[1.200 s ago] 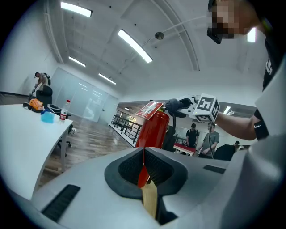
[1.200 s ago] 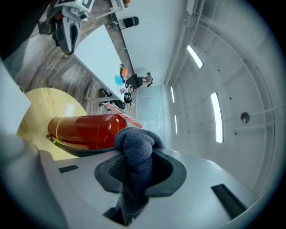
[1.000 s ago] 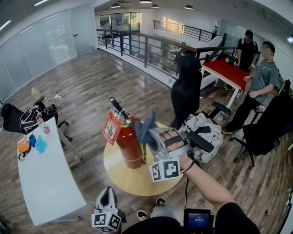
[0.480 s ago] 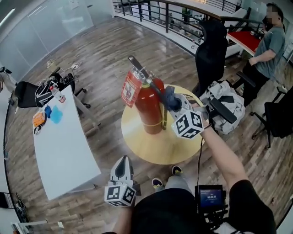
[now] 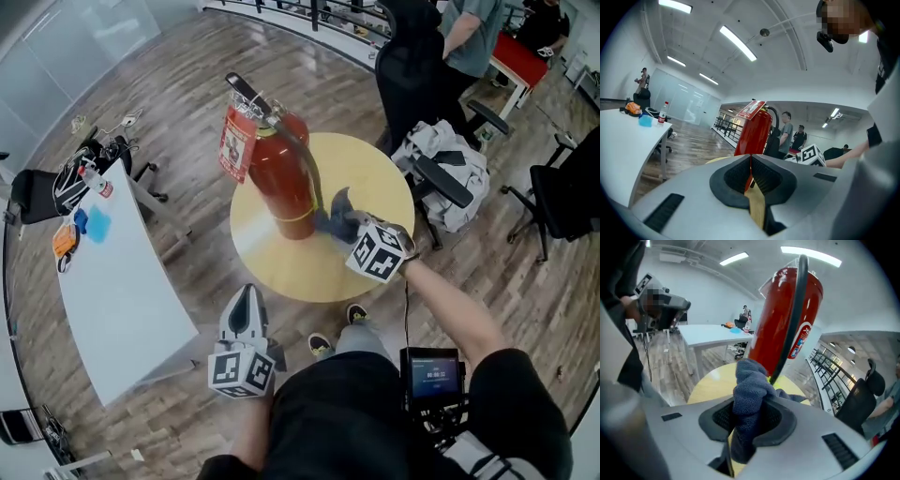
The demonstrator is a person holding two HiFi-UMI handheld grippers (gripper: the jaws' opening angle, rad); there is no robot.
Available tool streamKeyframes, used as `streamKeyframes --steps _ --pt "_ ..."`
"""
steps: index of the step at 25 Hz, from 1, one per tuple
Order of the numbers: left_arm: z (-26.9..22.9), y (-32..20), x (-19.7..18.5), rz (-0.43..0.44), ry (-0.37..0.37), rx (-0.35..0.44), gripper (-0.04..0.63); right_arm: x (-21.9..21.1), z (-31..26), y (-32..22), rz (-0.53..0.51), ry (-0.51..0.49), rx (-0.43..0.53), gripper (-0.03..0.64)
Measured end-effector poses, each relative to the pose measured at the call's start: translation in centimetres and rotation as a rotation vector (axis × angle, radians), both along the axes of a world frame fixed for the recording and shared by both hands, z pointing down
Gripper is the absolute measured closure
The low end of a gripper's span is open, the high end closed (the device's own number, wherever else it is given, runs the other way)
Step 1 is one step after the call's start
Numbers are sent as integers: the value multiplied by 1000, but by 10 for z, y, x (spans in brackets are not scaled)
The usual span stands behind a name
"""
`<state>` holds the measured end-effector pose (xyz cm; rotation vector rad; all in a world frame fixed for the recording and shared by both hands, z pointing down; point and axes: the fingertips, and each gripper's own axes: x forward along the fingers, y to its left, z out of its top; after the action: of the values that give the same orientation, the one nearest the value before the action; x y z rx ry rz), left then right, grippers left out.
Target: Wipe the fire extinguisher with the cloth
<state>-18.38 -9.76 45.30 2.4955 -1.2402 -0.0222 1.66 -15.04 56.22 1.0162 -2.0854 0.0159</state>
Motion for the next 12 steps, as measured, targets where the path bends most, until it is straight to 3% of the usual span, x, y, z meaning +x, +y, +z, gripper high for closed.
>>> streamKeyframes --steps 3,7,9,12 --pt "-6 -1 6 22 -5 25 572 -27 -38 33 34 -258 52 528" --pt "-7 3 20 66 5 26 572 -31 -118 55 173 -624 184 528" --pt "-8 6 25 85 6 28 572 -24 -142 60 213 -673 252 528" --pt "-11 7 29 98 8 37 572 -20 -156 64 218 -623 325 529"
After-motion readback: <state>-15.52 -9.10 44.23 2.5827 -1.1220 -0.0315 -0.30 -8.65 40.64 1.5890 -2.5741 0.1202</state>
